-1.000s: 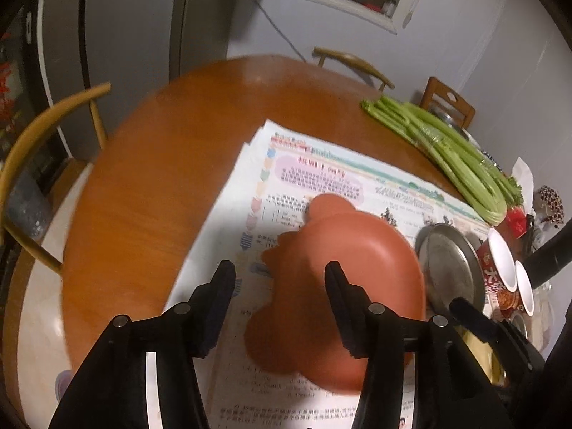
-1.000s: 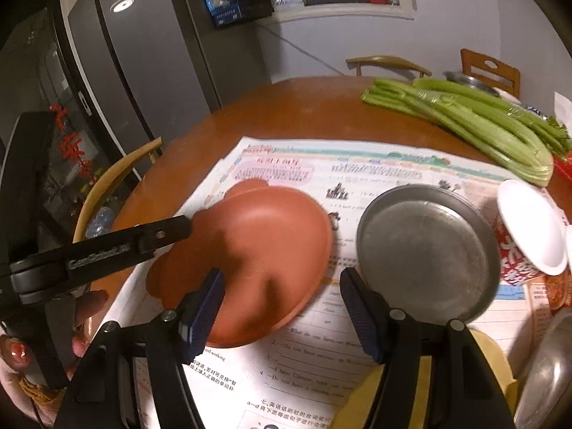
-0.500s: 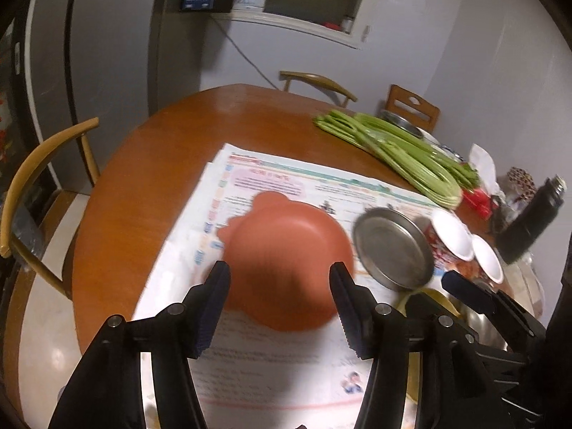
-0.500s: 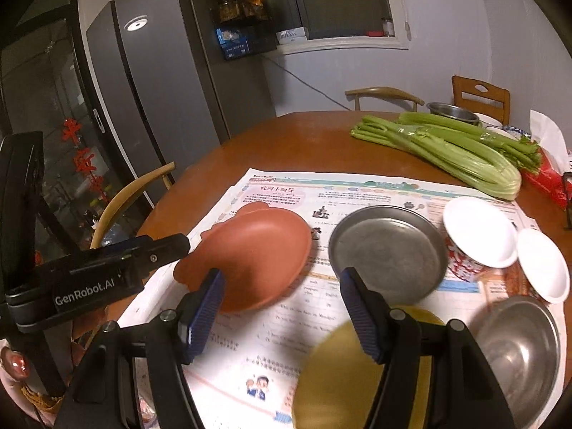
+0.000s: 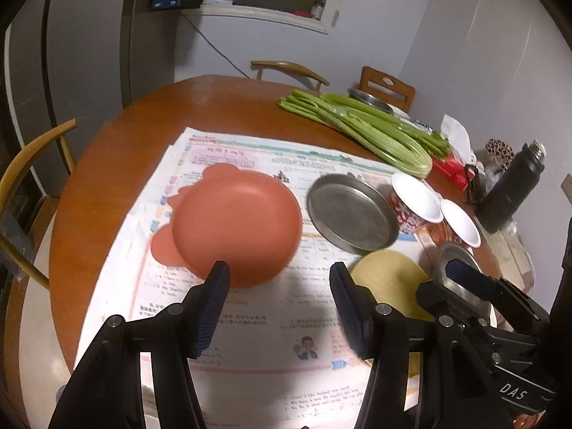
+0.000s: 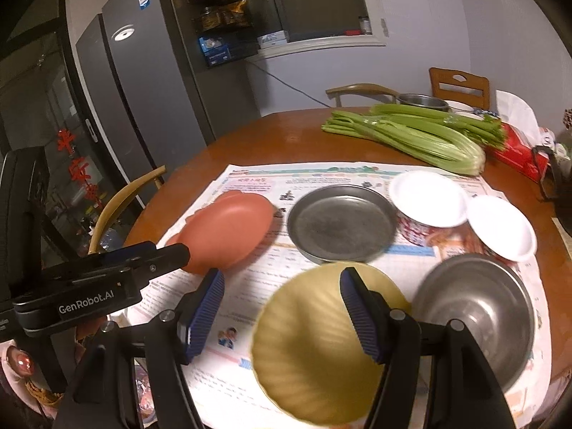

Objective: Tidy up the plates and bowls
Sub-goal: 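Lower the orange plate onto the newspaper and open the left tool, then move the left tool to the rim of the yellow scallop plate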

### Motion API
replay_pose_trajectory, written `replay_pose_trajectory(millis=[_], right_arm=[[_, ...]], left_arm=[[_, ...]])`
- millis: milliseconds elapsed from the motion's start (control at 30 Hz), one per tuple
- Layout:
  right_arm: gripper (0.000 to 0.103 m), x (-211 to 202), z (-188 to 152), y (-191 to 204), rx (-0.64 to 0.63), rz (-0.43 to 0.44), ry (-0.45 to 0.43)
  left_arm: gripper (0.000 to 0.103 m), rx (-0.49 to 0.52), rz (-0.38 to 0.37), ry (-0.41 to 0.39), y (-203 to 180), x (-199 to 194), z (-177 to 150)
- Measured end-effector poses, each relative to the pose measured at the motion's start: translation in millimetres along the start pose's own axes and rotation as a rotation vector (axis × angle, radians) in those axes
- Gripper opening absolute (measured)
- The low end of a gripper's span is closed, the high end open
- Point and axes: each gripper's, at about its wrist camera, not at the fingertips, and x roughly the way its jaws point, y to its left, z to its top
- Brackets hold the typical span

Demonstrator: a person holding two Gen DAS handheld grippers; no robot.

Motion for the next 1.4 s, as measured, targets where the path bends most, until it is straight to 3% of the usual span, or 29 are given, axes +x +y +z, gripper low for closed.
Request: replay_pose_trajectory(millis=[833, 1167, 1400], right_arm=[[0.067, -28.0, -59.1, -33.4, 0.027, -0.068, 0.106], [0.067, -10.2, -75.7, -57.3, 0.119, -0.088, 0.193], [0.067, 3.8, -77.0, -67.4, 0.139, -0.099, 0.201]], left_arm=[[0.06, 0.062, -0.062, 0.106, -23.0, 19.0, -30.8], [0.06, 0.083, -0.078, 0.165, -37.7, 48.8, -36.3], [0.06, 0.088, -0.088, 0.18, -44.2, 67.5, -34.6]])
